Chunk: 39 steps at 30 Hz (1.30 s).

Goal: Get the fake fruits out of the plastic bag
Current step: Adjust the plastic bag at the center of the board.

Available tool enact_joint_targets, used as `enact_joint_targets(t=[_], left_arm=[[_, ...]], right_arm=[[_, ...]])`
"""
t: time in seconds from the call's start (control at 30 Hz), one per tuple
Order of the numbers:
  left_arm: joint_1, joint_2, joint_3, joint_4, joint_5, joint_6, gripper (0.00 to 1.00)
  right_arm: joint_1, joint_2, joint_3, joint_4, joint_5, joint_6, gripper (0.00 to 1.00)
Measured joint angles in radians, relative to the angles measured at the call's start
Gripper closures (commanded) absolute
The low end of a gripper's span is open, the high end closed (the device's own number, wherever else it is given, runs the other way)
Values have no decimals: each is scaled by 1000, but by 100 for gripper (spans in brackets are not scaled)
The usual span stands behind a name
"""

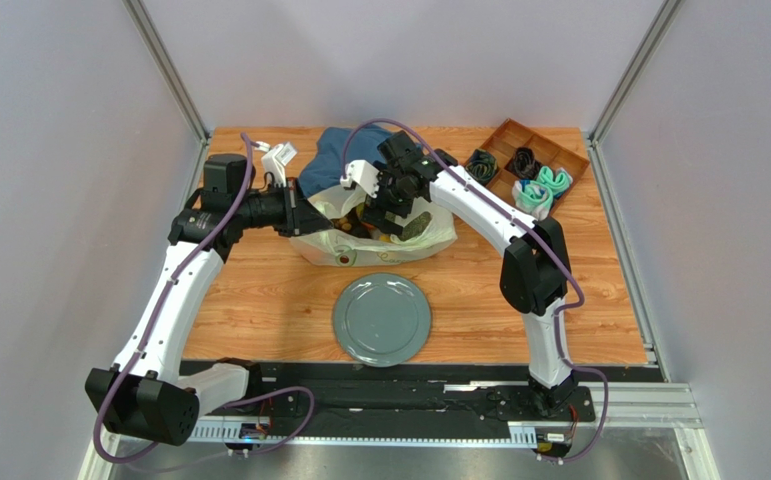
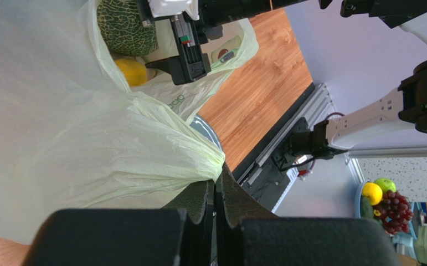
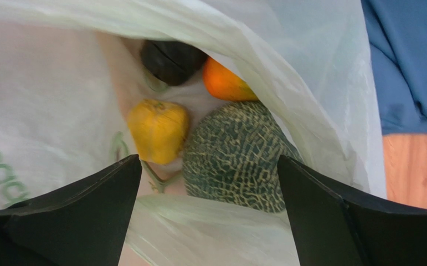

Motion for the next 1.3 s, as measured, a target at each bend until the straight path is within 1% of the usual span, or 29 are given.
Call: enact_joint_targets(t=[0.2,0.43,0.53,0.63,0.67,0.73,0.77,0.87,1.0,1.2,1.3], left_arm=[[0,8,2,1,4,0,100],[0,45,14,2,5,0,100],[0,49,14,2,5,0,100],[0,52,14,2,5,-1,100],[0,53,14,2,5,-1,100],[0,55,14,2,5,-1,100],[0,56,14,2,5,-1,100],[0,57,14,2,7,-2,100],[0,62,15,5,11,-2,100],[0,83,15,19,12,-6,100],[0,92,16,24,12,-6,100]], right_arm=[[-17,-4,-59,29,146,-58,0],[-65,18,-59,29,246,-74,0],[-68,51,-25,40,294,-86,0],[-63,79,4,50,324,-103,17],[-61,83,9,55,326,-106,30],[-60,84,14,68,323,-111,40],[-61,79,15,77,316,-110,46],[-73,45,8,92,257,-93,50],[-98,-23,-51,83,152,-59,52],[-114,-140,-104,73,48,-29,45],[-110,-151,-98,78,-3,-29,35]])
